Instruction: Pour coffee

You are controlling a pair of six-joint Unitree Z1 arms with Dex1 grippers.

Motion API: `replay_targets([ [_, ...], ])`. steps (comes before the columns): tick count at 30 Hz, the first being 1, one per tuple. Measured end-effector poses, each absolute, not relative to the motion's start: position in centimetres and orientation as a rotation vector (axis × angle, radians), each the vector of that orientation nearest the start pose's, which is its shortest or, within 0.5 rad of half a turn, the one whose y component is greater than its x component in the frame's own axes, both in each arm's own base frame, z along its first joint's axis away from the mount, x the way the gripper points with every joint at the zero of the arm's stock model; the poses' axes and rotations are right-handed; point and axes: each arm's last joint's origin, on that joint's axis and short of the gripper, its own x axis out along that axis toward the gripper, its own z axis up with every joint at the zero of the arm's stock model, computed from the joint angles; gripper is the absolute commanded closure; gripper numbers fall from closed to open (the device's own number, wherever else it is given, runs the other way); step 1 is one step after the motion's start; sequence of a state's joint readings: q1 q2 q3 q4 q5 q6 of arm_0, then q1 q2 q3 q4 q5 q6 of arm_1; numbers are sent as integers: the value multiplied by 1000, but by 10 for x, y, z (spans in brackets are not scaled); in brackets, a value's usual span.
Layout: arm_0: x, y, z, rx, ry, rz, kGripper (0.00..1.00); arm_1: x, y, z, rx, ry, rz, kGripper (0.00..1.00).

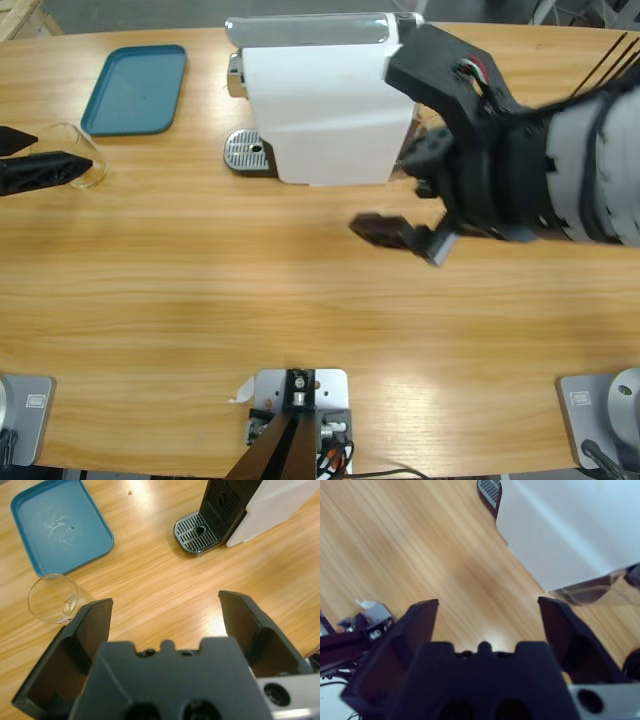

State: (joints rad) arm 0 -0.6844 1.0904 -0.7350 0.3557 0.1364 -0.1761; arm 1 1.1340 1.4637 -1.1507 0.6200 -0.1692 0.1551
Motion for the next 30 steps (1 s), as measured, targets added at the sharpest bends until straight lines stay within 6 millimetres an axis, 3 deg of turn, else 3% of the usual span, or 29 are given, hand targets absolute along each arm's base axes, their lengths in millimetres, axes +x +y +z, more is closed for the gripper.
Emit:
replay_targets([
  [9, 111, -81, 318, 50, 671, -459, 78, 102, 186, 338, -356, 830, 780, 4],
  [16, 102, -63, 321, -22, 667, -396, 82, 103, 167, 323, -344, 872, 719, 9],
  [21, 112, -49, 316, -135, 654, -244, 78, 100, 154, 311, -339, 890, 697, 9],
  [30, 158, -64, 277, -161, 704, -129, 81, 100, 148, 300, -330, 920, 693, 13],
])
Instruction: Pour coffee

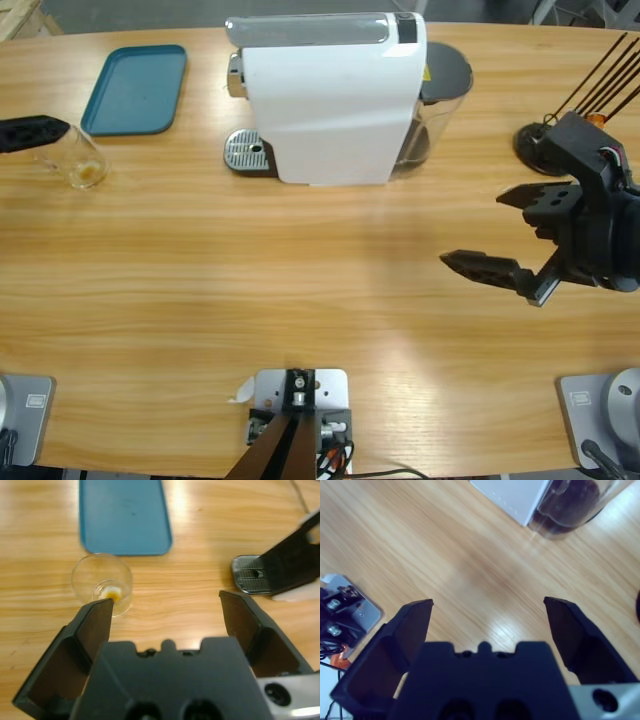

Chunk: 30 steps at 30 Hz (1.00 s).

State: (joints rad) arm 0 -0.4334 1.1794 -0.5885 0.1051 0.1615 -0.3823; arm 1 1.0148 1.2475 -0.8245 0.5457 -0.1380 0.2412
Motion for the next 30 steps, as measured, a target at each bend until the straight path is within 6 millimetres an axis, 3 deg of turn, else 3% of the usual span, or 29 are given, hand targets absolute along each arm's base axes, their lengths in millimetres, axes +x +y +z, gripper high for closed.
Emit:
replay_targets([
  [4, 169, -64, 261, -113, 737, -6, 78, 101, 146, 298, -320, 925, 688, 15],
  [9, 170, -58, 259, -73, 705, 103, 78, 103, 146, 296, -306, 928, 690, 18],
  [22, 195, -69, 229, -31, 800, 134, 78, 104, 145, 296, -297, 933, 688, 32],
  [30, 219, -77, 212, -8, 772, 189, 78, 106, 143, 296, -288, 936, 684, 36],
])
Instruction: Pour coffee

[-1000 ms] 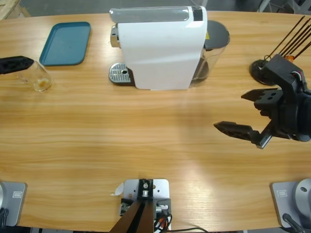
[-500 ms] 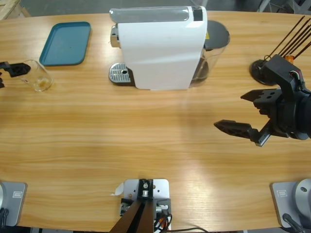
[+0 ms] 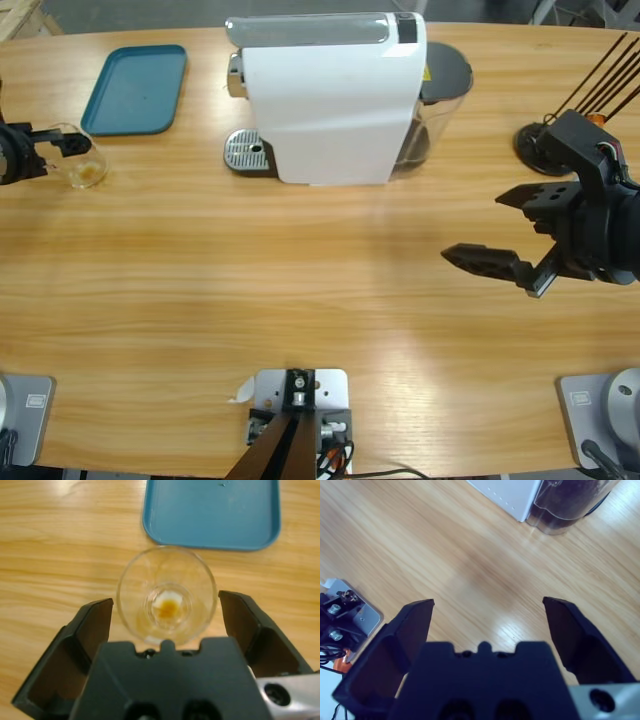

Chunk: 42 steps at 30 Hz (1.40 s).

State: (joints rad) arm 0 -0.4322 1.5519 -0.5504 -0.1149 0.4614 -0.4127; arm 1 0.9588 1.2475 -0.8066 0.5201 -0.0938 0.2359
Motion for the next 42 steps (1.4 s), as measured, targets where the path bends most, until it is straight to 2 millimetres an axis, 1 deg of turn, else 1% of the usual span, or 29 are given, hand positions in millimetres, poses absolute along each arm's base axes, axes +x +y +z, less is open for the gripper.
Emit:
replay_targets([
  [4, 229, -80, 205, -5, 755, 206, 94, 107, 143, 296, -288, 936, 684, 36],
  [9, 235, -83, 197, 0, 765, 211, 226, 107, 143, 296, -287, 937, 681, 36],
  [10, 235, -83, 196, 1, 766, 211, 318, 107, 143, 296, -286, 937, 681, 40],
  [11, 235, -83, 196, 1, 766, 211, 434, 107, 143, 296, -286, 937, 681, 51],
  [12, 235, -83, 196, 1, 767, 211, 484, 107, 143, 296, -286, 937, 681, 64],
  [14, 234, -83, 195, 3, 770, 212, 682, 107, 143, 296, -286, 937, 681, 67],
  [17, 233, -82, 194, 3, 771, 212, 866, 107, 143, 296, -286, 937, 679, 79],
  [25, 233, -84, 194, -15, 781, 176, 869, 108, 142, 296, -284, 937, 675, 91],
  [29, 233, -87, 196, -39, 790, 116, 866, 108, 142, 296, -284, 937, 675, 96],
  [32, 231, -91, 199, -51, 807, 15, 865, 108, 142, 296, -284, 937, 675, 105],
  [37, 233, -104, 206, -54, 839, -237, 863, 108, 142, 296, -283, 937, 674, 105],
  [42, 234, -112, 211, -9, 856, -413, 862, 109, 141, 296, -280, 939, 665, 105],
])
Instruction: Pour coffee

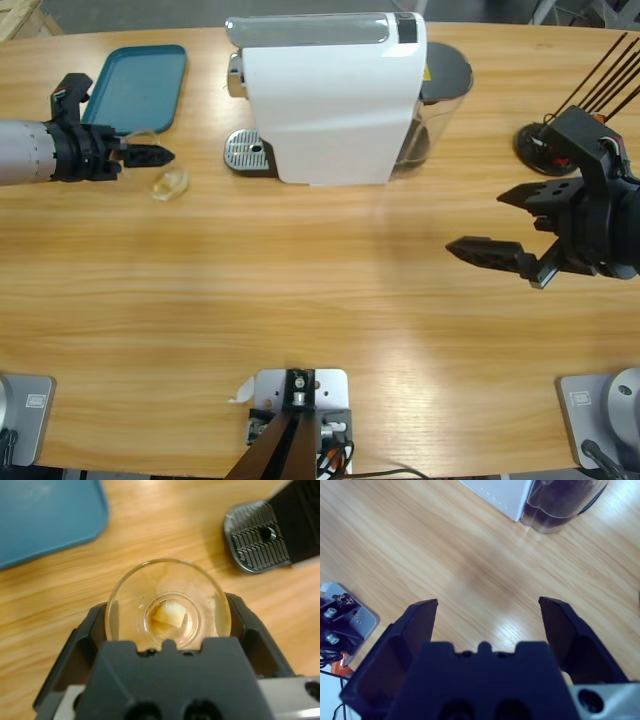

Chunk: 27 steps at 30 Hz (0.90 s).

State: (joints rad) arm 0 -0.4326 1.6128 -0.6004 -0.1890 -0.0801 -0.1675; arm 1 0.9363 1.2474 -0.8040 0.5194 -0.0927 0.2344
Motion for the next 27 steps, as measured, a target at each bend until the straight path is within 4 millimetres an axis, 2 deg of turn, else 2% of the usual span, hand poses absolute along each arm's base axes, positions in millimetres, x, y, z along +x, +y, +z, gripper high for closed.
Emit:
replay_targets([
  [8, 241, -127, 245, 120, 769, -540, 860, 110, 140, 296, -278, 940, 663, 105],
  [14, 246, -146, 259, 221, 723, -625, 846, 110, 140, 295, -278, 941, 659, 105],
  [20, 265, -176, 248, 319, 725, -703, 842, 110, 139, 294, -277, 943, 659, 105],
  [27, 282, -187, 231, 398, 741, -735, 842, 109, 137, 292, -278, 952, 655, 110],
])
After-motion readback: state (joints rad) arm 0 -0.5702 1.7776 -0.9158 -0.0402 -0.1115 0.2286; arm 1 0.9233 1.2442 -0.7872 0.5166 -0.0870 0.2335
